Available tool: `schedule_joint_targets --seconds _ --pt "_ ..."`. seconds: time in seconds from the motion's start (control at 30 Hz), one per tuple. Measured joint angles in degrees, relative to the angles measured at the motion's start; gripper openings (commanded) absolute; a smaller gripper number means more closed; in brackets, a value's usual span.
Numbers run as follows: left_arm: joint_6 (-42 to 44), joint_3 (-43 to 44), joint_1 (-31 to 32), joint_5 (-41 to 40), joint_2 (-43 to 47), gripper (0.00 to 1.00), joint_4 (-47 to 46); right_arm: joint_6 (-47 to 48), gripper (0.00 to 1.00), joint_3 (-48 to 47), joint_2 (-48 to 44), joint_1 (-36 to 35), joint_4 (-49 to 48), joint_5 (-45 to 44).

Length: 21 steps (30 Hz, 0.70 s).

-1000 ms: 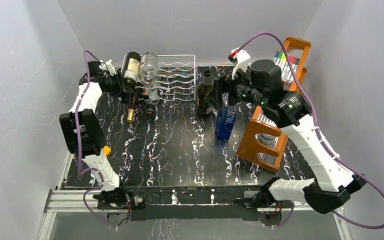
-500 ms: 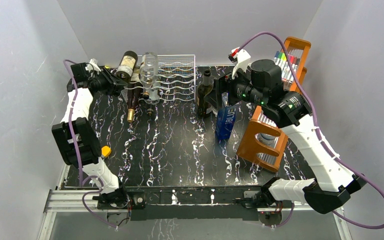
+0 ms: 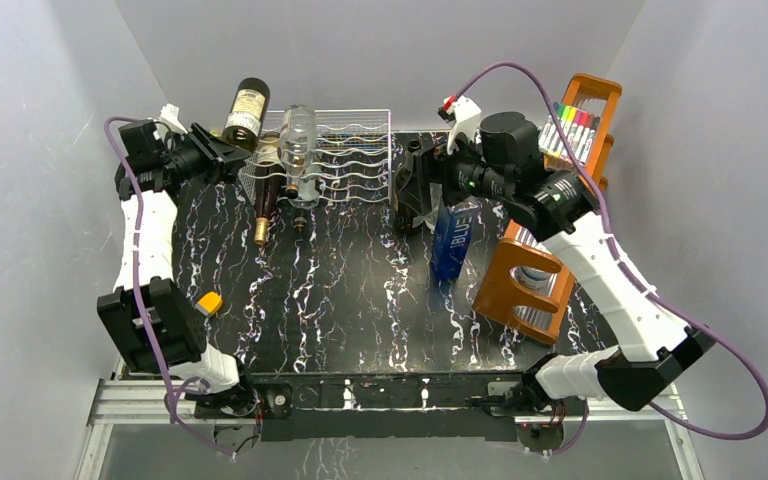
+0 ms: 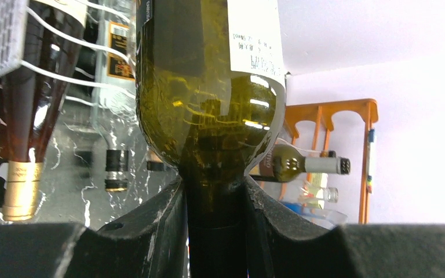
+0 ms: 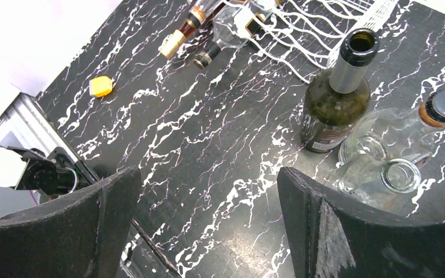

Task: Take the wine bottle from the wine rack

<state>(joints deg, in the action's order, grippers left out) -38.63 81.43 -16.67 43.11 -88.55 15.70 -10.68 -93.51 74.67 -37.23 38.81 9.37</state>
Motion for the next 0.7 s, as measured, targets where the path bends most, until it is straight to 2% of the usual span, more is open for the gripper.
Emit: schedule_joint_targets --seconds 0.23,0.47,0.57,0.7 --pt "-1.3 -6.2 1.7 2.4 7.1 0.00 -0.4 3.4 0.98 -3.1 4.6 -1.8 0.1 1.9" --pt "1.4 -14.5 9.3 2.3 15.1 0.00 5.3 13.0 0.98 -7.9 10.1 -12.9 -1.3 0.7" --pt "3.5 -17.9 12.2 2.3 18.7 0.00 8.9 19.7 0.98 -5.7 10.6 -16.7 -5.3 0.9" --pt "5.7 -23.9 13.5 2.2 24.9 0.00 14.1 29.5 0.98 2.7 10.4 -18.5 -13.6 1.4"
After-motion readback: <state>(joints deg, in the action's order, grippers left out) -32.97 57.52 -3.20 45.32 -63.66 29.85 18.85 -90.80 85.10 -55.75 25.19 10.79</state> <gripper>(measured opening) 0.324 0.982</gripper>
